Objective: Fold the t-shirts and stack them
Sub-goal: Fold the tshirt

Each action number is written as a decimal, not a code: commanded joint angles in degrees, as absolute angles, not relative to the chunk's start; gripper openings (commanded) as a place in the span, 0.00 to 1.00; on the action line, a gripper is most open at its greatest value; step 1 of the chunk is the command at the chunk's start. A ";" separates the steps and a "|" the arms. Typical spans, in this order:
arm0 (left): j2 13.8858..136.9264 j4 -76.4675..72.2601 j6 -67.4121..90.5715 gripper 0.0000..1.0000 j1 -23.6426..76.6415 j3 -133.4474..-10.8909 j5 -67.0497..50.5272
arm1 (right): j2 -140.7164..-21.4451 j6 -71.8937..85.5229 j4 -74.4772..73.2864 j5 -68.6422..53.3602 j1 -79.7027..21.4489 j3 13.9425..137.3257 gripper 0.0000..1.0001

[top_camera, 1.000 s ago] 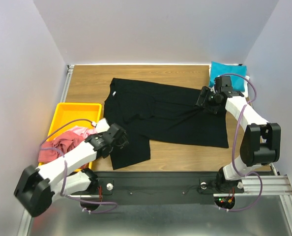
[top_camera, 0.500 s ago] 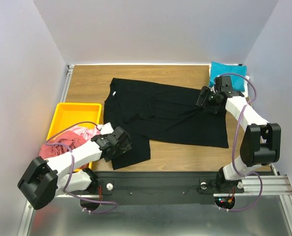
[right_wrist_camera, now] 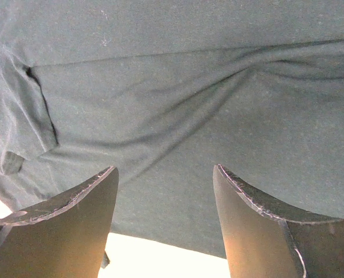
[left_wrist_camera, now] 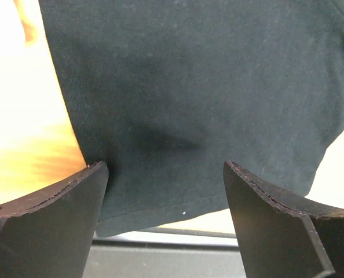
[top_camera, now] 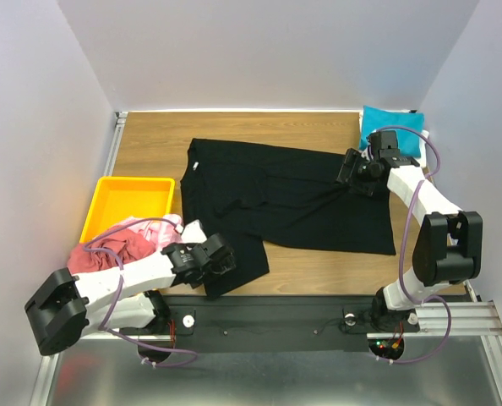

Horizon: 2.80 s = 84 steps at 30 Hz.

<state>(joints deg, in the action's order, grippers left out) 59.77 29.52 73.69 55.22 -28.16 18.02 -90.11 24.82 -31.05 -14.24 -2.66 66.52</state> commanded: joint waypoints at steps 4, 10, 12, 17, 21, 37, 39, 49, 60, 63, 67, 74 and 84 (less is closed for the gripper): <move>59.67 36.73 84.63 0.93 58.88 -29.26 18.72 | -90.70 23.64 -30.32 -15.64 -2.37 65.57 0.72; 62.93 43.86 87.98 0.92 61.61 -36.03 21.80 | -90.53 23.29 -30.59 -14.77 -2.37 65.83 0.72; 62.84 44.21 88.24 0.88 61.79 -35.86 21.36 | -90.53 23.12 -30.59 -14.42 -2.37 65.66 0.72; 61.87 45.00 86.66 0.79 61.79 -36.29 20.83 | -90.88 22.76 -30.67 -13.97 -2.29 65.65 0.72; 62.84 46.24 83.68 0.79 61.87 -37.62 18.73 | -91.14 22.68 -30.76 -13.97 -2.37 65.65 0.72; 69.17 33.14 76.82 0.76 61.96 -29.53 12.40 | -90.26 21.88 -31.03 -12.13 -2.29 65.74 0.72; 69.43 32.78 76.55 0.59 61.96 -29.18 12.48 | -90.09 21.88 -31.11 -11.95 -2.29 65.83 0.72; 71.72 30.41 73.92 0.21 61.96 -29.09 11.43 | -89.74 22.32 -31.29 -12.39 -1.67 65.30 0.72; 66.98 31.81 72.77 0.00 61.96 -30.76 12.57 | -88.95 22.76 -31.46 -12.74 -1.06 64.51 0.72; 64.25 34.62 72.86 0.00 61.96 -33.48 14.40 | -87.63 23.11 -31.73 -12.39 -0.26 63.46 0.72; 61.79 37.70 73.04 0.00 61.26 -37.34 15.91 | -84.64 23.55 -32.34 -8.36 2.46 60.65 0.72; 55.39 41.22 71.81 0.00 58.54 -40.87 18.54 | -75.87 25.84 -36.81 -0.82 7.20 53.70 0.72; 50.80 38.59 62.16 0.00 49.41 -42.01 16.10 | -74.27 30.93 -42.01 5.02 14.23 48.87 0.75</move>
<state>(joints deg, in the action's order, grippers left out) 51.18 39.16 68.40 52.42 -39.51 16.16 -75.02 27.51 -40.25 3.53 11.35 50.15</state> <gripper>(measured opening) 0.019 0.753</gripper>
